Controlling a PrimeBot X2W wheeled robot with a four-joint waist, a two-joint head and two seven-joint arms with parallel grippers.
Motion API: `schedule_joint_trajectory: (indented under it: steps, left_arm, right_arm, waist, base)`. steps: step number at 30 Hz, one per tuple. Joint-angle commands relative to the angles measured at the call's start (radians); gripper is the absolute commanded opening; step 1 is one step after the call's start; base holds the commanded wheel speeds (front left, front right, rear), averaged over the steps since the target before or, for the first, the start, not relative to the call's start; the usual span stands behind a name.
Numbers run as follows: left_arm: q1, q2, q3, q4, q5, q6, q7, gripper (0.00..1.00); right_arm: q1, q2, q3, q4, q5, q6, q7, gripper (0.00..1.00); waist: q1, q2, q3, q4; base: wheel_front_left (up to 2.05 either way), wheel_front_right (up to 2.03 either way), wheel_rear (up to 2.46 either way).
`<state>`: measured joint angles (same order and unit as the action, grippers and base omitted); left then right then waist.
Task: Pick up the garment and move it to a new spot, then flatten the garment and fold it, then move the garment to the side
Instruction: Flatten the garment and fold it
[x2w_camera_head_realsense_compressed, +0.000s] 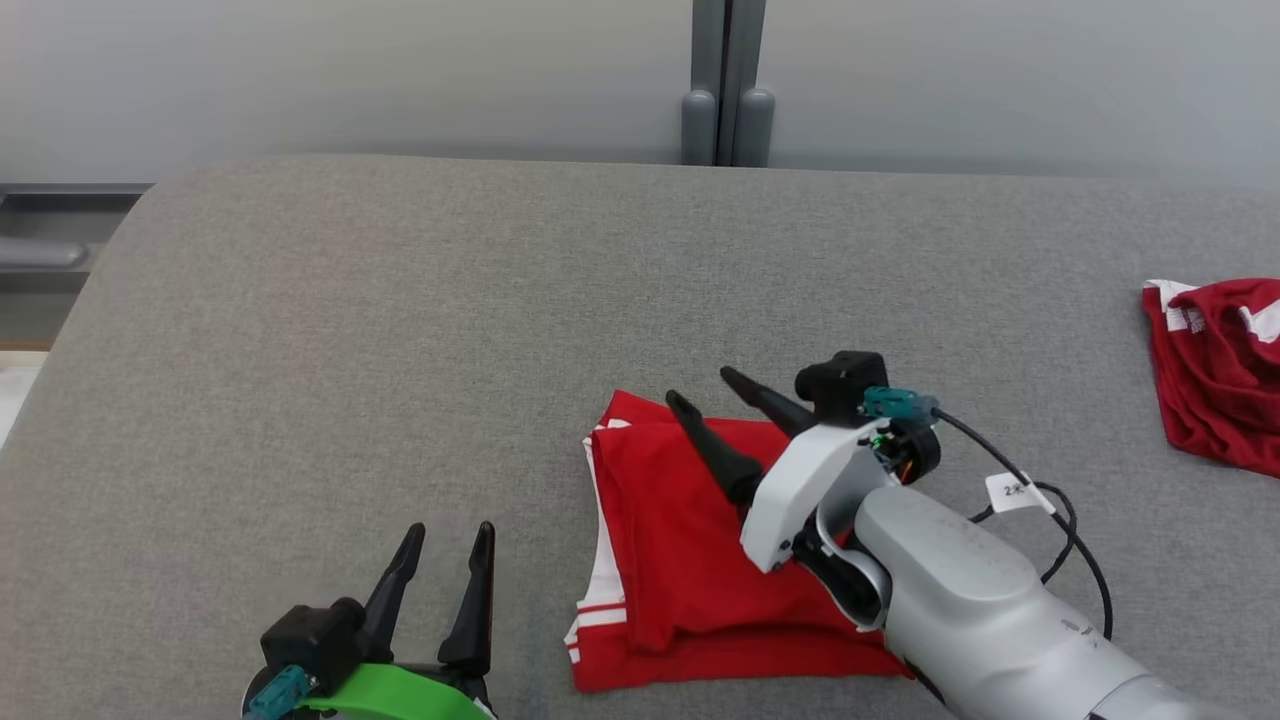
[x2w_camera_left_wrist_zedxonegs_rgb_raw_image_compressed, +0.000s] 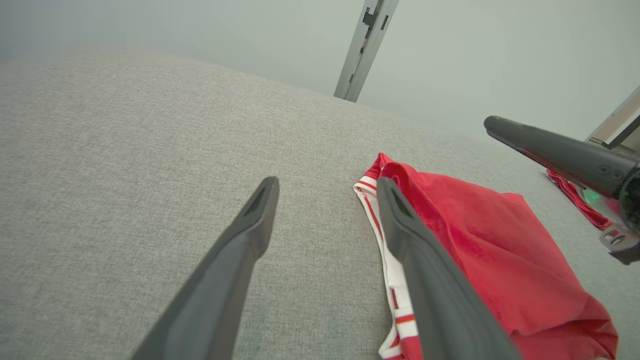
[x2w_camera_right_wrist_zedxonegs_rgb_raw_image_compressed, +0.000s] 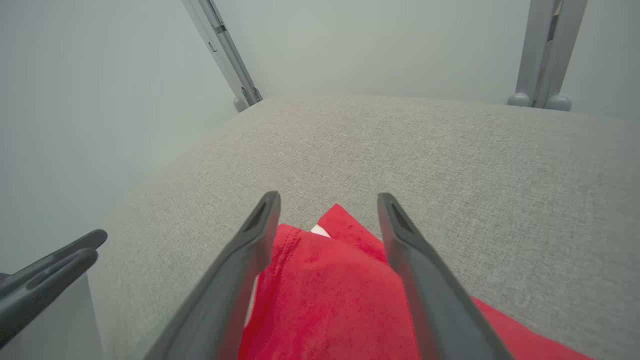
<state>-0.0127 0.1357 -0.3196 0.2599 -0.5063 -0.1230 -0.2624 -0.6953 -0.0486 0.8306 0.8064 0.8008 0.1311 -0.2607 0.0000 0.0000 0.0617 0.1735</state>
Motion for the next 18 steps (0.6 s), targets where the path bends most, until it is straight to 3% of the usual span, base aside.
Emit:
schedule_joint_trajectory:
  steps: [1,7,8,9,10,12,14,18]
  left_arm:
    - [-0.017,-0.004,0.005,-0.004,0.006,-0.002,-0.003,1.00]
    - [-0.021,-0.010,0.009,-0.007,0.012,-0.004,-0.003,1.00]
    - [-0.020,-0.011,0.010,-0.006,0.012,-0.004,-0.003,1.00]
    - [-0.020,-0.012,0.010,-0.006,0.013,-0.005,-0.003,1.00]
    - [-0.019,-0.012,0.010,-0.005,0.014,-0.005,-0.003,1.00]
    - [-0.020,-0.013,0.010,-0.004,0.014,-0.006,-0.003,1.00]
    - [-0.019,-0.014,0.012,-0.003,0.014,-0.007,-0.003,1.00]
    - [-0.014,-0.014,0.017,-0.004,0.015,-0.007,-0.003,1.00]
  right_arm:
    - [-0.014,-0.004,-0.037,0.000,-0.041,-0.001,-0.005,1.00]
    - [0.042,-0.004,-0.213,-0.048,-0.279,-0.001,-0.005,1.00]
    - [0.057,-0.004,-0.232,-0.058,-0.311,-0.001,-0.005,0.84]
    - [0.075,-0.004,-0.255,-0.068,-0.353,-0.001,-0.005,0.52]
    - [0.094,-0.004,-0.273,-0.080,-0.392,-0.001,-0.005,0.36]
    - [0.135,-0.004,-0.296,-0.095,-0.446,-0.001,-0.005,0.15]
    - [0.177,-0.004,-0.301,-0.111,-0.477,-0.001,-0.005,0.00]
    - [0.243,-0.004,-0.256,-0.136,-0.512,-0.001,-0.005,0.00]
  waist:
    - [0.0000,0.0000,0.003,-0.013]
    - [0.0000,0.0000,0.005,-0.030]
    - [0.0000,0.0000,0.004,-0.031]
    - [0.0000,0.0000,0.004,-0.032]
    - [0.0000,0.0000,0.003,-0.031]
    - [0.0000,0.0000,0.001,-0.030]
    - [0.0000,0.0000,0.000,-0.027]
    - [0.0000,0.0000,0.001,-0.021]
  base:
    - [0.00,0.00,0.00]
    - [0.00,0.00,0.00]
    - [0.00,0.00,0.00]
    - [0.00,0.00,0.00]
    - [0.00,0.00,0.00]
    - [0.00,0.00,0.00]
    - [0.00,0.00,0.00]
    - [0.00,0.00,0.00]
